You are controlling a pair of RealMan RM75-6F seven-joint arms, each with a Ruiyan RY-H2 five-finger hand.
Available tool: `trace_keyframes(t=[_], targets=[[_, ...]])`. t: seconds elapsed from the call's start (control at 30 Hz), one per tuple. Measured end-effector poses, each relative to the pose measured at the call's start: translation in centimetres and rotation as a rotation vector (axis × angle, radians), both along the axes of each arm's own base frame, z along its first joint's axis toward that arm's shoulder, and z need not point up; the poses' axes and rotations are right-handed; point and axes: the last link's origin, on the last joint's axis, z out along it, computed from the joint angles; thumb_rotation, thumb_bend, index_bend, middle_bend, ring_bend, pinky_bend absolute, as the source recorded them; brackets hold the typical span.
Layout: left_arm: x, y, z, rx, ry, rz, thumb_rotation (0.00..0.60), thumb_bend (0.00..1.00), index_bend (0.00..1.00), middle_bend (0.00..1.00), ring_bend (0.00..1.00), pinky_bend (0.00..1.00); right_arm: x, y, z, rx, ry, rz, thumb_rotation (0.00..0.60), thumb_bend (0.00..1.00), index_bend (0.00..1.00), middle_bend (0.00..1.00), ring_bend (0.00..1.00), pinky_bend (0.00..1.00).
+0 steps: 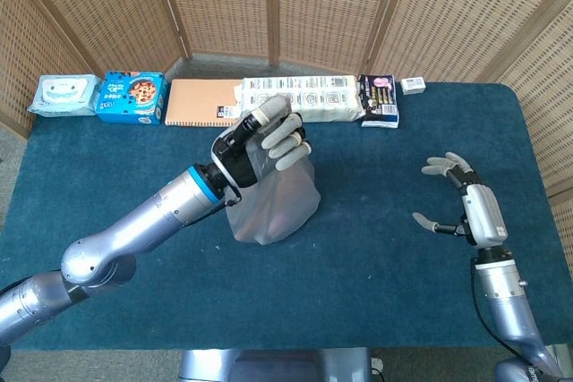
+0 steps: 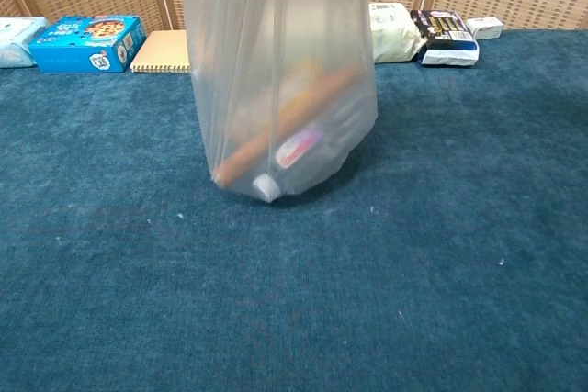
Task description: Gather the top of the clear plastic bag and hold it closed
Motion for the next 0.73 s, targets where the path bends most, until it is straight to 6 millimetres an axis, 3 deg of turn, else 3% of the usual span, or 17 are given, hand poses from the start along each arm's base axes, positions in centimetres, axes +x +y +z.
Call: trace_keyframes(t=[0.37, 0.73], targets=[[3.0, 0.8, 3.6, 0.054, -0.03, -0.017, 0.406, 0.5, 0.84, 0.84, 0.84, 0.8, -2.0, 1.5, -0.5, 0.033, 0.058, -0.04, 0.6, 0.17, 0.29, 0.22, 0.1, 0.09], [4.6, 1.4, 5.3, 0.078, -0.034, 0.0, 0.4, 0.5, 0.84, 0.84, 0.84, 0.8, -2.6, 2.0, -0.1, 0.017, 0.048, -0.045, 0.6, 0.17, 0.29, 0.22, 0.1, 0.09]])
